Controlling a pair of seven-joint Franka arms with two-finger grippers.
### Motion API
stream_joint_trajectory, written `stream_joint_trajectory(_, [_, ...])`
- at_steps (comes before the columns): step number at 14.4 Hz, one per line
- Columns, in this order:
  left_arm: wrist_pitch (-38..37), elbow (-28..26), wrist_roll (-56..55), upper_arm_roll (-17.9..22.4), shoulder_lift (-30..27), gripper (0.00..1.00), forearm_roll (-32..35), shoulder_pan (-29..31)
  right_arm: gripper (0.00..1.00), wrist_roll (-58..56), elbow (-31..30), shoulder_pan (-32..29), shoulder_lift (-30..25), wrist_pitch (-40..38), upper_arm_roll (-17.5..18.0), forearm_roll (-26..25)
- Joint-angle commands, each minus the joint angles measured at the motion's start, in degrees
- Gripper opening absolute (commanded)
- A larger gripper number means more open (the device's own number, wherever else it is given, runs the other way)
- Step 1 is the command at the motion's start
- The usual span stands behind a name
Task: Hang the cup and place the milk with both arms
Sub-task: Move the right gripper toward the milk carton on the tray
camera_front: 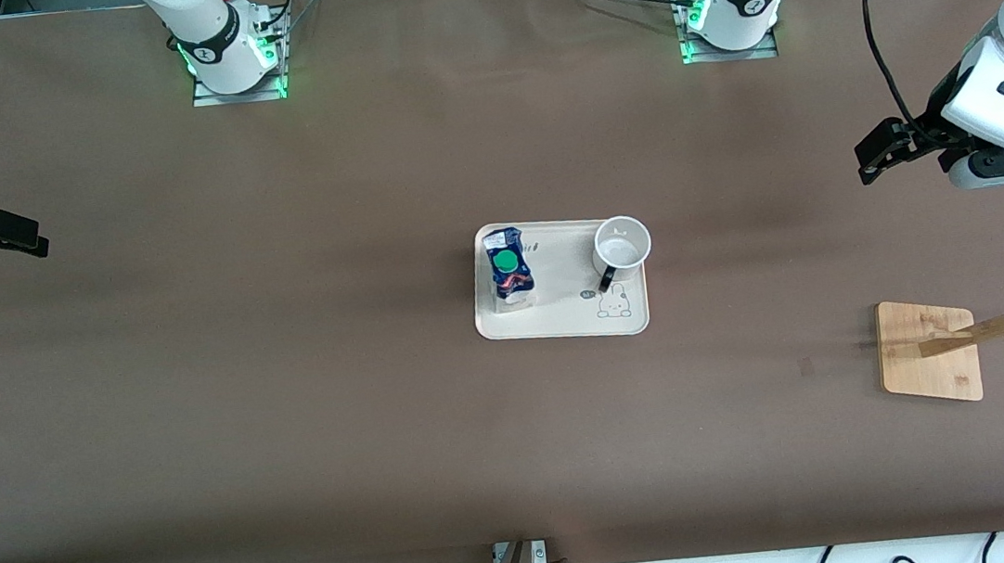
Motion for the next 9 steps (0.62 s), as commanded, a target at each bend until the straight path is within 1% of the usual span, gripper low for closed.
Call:
stream_joint_trajectory(1, [-1.6,1.7,0.8,-0.2,0.5,1.00,-0.8,0.2,1.00,0.1,1.2,0.0,0.2,-1.3,0.3,-0.7])
stream_joint_trajectory(9, [-2.0,1.8,0.8,-0.3,0.4,1.00,-0.8,-0.1,1.00,0.2,1.1,0.2,0.3,-1.3,0.5,0.0])
